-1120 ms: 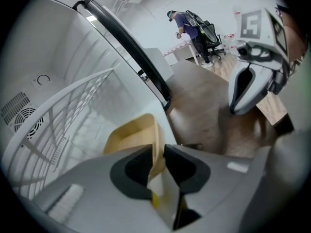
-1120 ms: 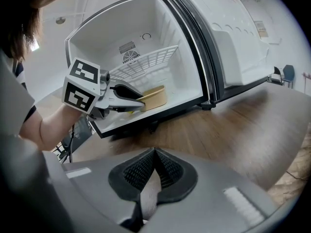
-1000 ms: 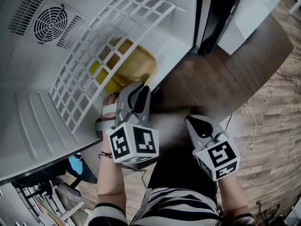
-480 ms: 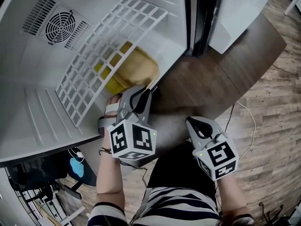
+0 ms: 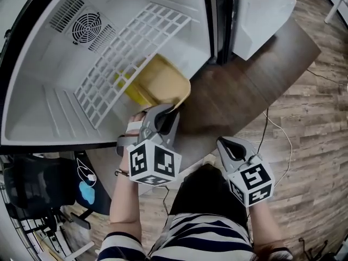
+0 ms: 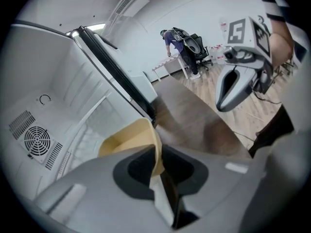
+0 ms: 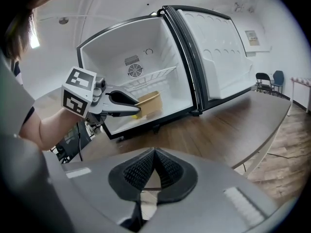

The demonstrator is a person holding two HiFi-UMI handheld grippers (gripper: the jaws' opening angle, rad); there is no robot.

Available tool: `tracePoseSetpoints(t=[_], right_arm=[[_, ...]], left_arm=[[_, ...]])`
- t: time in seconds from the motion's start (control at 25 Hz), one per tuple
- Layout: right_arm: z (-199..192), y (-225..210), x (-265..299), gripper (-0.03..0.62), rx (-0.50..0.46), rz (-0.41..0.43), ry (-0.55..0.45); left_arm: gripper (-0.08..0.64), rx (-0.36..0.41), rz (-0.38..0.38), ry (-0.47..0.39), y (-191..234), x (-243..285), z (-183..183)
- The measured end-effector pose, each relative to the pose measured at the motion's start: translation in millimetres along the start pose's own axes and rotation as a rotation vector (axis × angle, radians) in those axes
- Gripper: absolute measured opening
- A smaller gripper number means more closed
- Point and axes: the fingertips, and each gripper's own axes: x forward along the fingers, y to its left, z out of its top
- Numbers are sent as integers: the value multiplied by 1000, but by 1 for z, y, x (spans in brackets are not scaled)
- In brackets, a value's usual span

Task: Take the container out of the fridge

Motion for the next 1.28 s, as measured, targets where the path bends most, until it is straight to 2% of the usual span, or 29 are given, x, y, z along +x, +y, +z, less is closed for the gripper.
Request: tracePoseSetpoints(t=[0.44, 0.72, 1.28], right_arm=[[-1, 11, -51, -2, -27, -38, -30], [0, 19, -75, -2, -13, -17, -54], [2, 28, -106, -2, -20, 27, -80]], left_arm=[[0, 10, -61, -23, -46, -49, 10], [0, -13, -90, -11, -68, -75, 10], [0, -128, -132, 20, -116, -123, -3]])
